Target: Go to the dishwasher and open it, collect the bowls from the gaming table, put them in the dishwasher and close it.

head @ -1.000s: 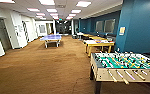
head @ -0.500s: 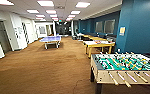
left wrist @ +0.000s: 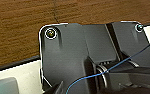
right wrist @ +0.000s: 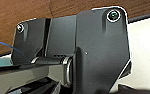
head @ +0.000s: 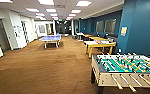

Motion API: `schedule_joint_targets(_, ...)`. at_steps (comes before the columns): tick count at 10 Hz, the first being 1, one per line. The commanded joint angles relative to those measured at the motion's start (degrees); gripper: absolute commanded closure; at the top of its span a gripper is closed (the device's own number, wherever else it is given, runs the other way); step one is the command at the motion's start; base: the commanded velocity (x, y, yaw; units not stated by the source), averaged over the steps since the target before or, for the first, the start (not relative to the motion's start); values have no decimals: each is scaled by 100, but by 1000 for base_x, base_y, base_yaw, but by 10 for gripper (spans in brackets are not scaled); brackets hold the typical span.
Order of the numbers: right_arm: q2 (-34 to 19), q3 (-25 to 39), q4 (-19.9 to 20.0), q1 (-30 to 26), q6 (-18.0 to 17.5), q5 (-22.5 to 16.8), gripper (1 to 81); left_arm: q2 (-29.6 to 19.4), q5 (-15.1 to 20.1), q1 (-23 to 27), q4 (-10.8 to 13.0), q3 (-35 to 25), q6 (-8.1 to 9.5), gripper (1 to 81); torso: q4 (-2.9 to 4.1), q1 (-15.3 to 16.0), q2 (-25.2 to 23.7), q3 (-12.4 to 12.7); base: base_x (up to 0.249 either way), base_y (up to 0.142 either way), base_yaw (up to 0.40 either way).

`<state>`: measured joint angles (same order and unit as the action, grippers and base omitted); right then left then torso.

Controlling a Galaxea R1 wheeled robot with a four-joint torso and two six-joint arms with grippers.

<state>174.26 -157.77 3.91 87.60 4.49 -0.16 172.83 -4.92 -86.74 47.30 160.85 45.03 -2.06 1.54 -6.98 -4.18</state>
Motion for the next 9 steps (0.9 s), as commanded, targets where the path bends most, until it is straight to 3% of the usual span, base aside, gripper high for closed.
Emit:
schedule_joint_targets(1, 14, 11, -13, -300, 8, -318, 10, -72, 229, 275, -1, 16, 6, 10, 0, 0, 0, 0, 131, 0, 0)
schedule_joint_targets(9, 14, 11, -13, -317, 8, -318, 10, -64, 237, 275, -1, 16, -12, 10, 0, -11, -5, 2, 131, 0, 0)
